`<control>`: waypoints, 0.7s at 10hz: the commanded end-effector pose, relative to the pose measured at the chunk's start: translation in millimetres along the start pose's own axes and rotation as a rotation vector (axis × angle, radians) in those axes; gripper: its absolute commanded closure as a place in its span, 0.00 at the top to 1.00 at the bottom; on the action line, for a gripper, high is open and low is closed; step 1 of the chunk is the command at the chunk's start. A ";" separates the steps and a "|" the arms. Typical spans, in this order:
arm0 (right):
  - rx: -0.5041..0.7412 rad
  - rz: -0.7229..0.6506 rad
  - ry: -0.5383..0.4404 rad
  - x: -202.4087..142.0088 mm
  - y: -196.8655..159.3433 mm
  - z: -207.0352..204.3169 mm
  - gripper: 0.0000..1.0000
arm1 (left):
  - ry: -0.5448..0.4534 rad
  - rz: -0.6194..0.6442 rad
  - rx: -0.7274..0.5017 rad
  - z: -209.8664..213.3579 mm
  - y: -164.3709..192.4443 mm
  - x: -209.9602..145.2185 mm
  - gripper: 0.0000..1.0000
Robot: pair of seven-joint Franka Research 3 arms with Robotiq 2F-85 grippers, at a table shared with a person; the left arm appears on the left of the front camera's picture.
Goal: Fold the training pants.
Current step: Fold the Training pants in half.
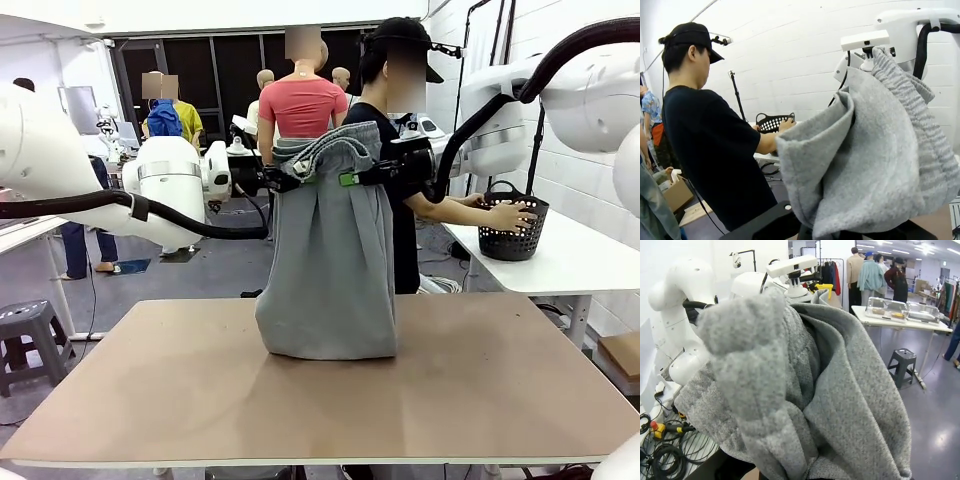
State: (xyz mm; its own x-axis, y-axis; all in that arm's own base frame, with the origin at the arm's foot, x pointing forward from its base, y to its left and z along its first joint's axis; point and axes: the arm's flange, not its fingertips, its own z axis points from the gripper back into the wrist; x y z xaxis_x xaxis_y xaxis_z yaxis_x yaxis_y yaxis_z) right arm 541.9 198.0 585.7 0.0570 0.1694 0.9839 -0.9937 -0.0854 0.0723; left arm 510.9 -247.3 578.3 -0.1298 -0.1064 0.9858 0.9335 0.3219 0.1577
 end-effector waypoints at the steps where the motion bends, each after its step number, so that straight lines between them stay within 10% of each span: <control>1: 0.021 -0.035 0.040 5.4 -37.9 -1.3 0.00 | 0.091 0.041 0.051 -10.8 44.6 -9.7 0.00; 7: 0.008 0.020 0.111 51.4 -100.6 -6.9 0.00 | 0.078 -0.105 0.156 -19.9 97.3 40.7 0.00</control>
State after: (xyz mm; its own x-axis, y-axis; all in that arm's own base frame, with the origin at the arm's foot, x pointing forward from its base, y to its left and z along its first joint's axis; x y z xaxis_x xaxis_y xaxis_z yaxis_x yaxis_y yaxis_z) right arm 629.4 219.8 621.9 0.0172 0.2309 0.9728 -0.9970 -0.0691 0.0340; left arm 588.1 -241.4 622.6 -0.1875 -0.2167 0.9581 0.8757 0.4050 0.2630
